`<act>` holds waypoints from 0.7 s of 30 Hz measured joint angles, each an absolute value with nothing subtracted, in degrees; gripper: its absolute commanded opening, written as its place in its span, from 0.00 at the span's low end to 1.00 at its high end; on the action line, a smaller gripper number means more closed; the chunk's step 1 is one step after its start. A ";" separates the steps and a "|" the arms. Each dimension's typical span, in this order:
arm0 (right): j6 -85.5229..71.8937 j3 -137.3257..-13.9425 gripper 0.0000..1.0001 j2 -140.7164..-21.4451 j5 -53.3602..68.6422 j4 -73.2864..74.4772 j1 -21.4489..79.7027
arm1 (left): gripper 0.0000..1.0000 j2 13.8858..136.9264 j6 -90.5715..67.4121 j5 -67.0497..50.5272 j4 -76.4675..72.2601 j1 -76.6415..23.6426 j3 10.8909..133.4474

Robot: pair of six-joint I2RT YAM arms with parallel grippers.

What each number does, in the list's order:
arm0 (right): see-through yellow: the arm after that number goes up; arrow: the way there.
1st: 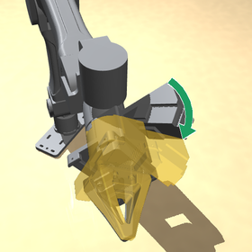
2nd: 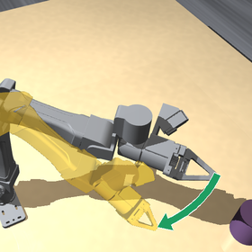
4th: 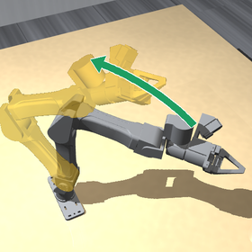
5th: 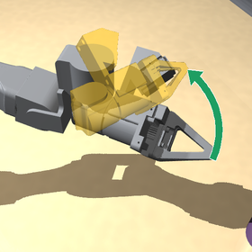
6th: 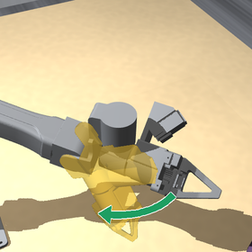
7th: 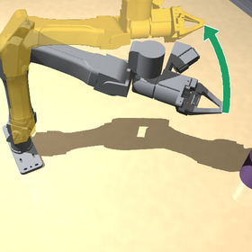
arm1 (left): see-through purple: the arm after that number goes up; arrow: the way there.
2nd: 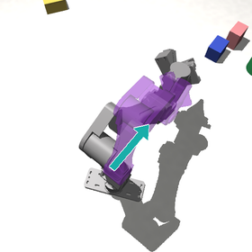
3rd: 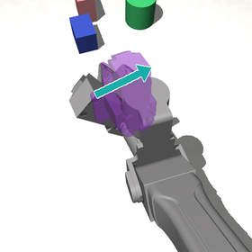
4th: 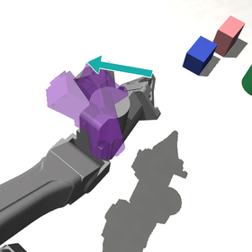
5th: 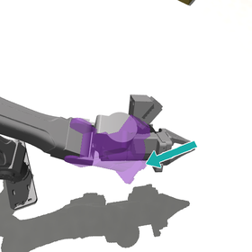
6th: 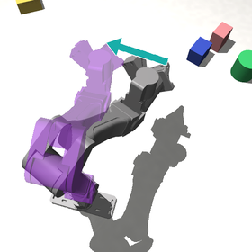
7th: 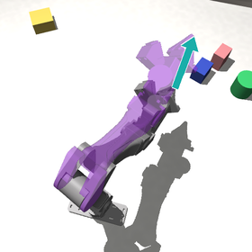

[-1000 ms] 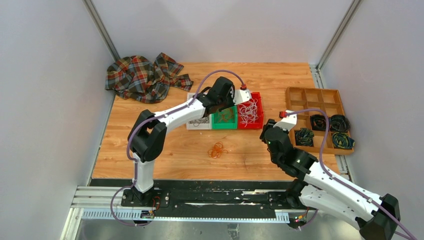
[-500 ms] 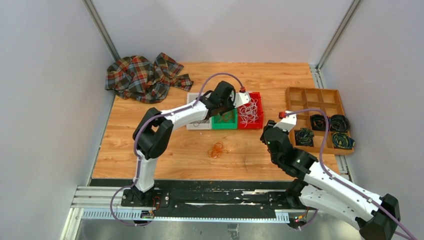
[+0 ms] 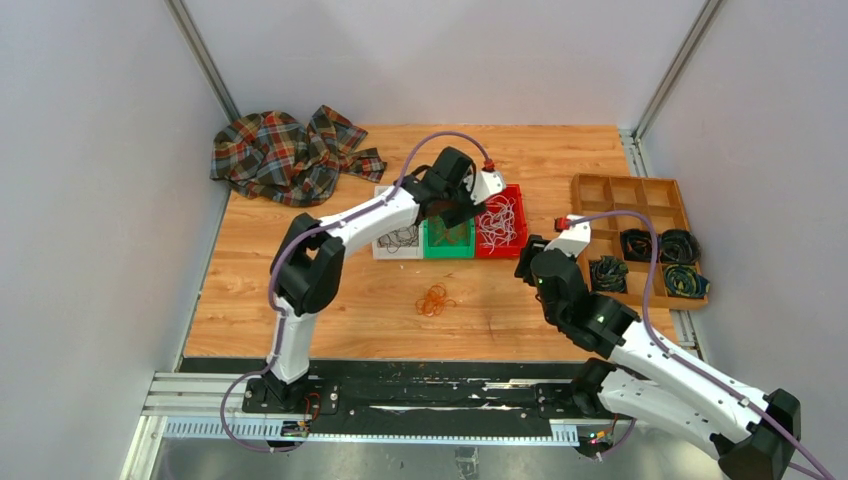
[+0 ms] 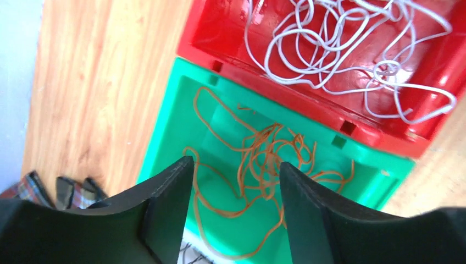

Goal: Untangle the cables

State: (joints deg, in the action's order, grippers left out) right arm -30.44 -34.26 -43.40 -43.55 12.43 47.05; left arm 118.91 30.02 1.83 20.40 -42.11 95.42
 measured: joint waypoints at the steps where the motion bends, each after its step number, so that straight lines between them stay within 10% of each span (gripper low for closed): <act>1: -30.06 -34.35 0.55 -43.40 -43.33 12.45 47.05 | 0.75 117.82 29.65 1.41 21.78 -41.91 96.07; 5: -27.62 -35.33 0.60 -43.48 -42.39 12.75 47.05 | 1.00 113.12 29.06 -0.56 26.83 -40.45 98.48; 10: -24.08 -36.84 0.73 -45.15 -38.46 11.51 47.05 | 0.98 106.10 27.33 -2.70 33.76 -38.04 100.62; 21: -20.43 -41.76 0.70 -71.48 -18.83 3.46 52.42 | 0.98 84.25 22.20 -5.30 48.71 -24.21 100.33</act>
State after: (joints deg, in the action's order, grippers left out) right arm -20.43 -41.76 -71.48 -18.83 3.46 52.42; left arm 84.25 22.20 -5.30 48.71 -24.21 100.33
